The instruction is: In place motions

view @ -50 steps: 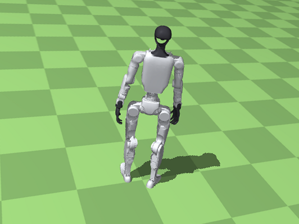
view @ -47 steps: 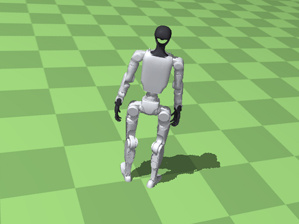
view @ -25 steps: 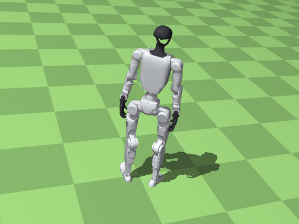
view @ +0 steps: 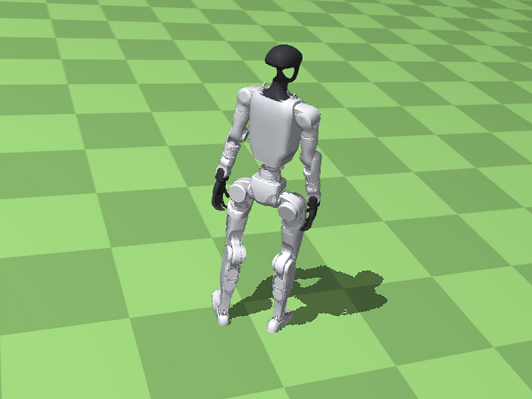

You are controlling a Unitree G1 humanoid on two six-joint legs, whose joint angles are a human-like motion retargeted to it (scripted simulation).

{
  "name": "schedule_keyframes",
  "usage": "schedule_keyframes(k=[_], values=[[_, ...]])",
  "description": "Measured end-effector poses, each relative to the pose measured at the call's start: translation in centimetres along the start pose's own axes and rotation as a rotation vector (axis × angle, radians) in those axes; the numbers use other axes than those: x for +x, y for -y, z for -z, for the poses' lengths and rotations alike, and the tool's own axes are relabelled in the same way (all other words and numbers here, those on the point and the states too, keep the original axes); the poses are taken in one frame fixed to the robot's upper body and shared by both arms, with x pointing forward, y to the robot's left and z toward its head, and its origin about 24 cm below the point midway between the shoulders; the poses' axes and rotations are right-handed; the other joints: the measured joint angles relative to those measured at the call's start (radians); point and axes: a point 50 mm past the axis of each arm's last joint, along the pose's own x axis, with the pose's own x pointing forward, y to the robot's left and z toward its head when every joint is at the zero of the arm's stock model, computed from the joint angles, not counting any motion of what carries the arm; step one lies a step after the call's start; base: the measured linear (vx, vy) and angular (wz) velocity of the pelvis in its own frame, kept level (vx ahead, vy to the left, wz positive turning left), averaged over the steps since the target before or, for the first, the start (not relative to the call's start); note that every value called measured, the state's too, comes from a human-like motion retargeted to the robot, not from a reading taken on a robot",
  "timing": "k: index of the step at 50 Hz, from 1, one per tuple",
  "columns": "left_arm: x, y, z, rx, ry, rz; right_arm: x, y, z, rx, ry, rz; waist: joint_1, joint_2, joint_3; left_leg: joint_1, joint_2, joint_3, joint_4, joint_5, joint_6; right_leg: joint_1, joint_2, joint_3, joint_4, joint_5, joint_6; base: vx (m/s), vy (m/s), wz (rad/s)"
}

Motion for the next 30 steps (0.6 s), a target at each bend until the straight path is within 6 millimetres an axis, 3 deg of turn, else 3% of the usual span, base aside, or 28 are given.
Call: schedule_keyframes(k=[7, 15, 30], values=[[0.1, 0.3, -0.4, 0.010, 0.025, 0.007, 0.0, 0.1, -0.6, -0.028, -0.014, 0.012, -0.068, 0.014, 0.008, 0.047, 0.012, 0.112, 0.001, -0.009, -0.038, -0.038, 0.060, 0.166, -0.007, 0.044, 0.002, -0.19, -0.01, -1.25], [0.0, 1.0, -1.9, 0.017, 0.071, 0.024, -0.1, 0.0, 0.9, -0.017, -0.083, 0.025, -0.139, 0.034, 0.019, 0.075, 0.021, 0.206, 0.008, -0.007, -0.068, -0.064, 0.111, 0.291, -0.020, 0.086, 0.012, -0.15, 0.03, -0.84], [0.0, 1.9, -2.6, 0.067, 0.087, 0.044, -0.1, -0.5, 2.2, 0.043, -0.127, 0.032, -0.170, 0.048, 0.022, 0.080, 0.017, 0.255, 0.010, 0.000, -0.084, -0.083, 0.130, 0.338, -0.026, 0.105, 0.018, -0.05, 0.02, -0.25]])
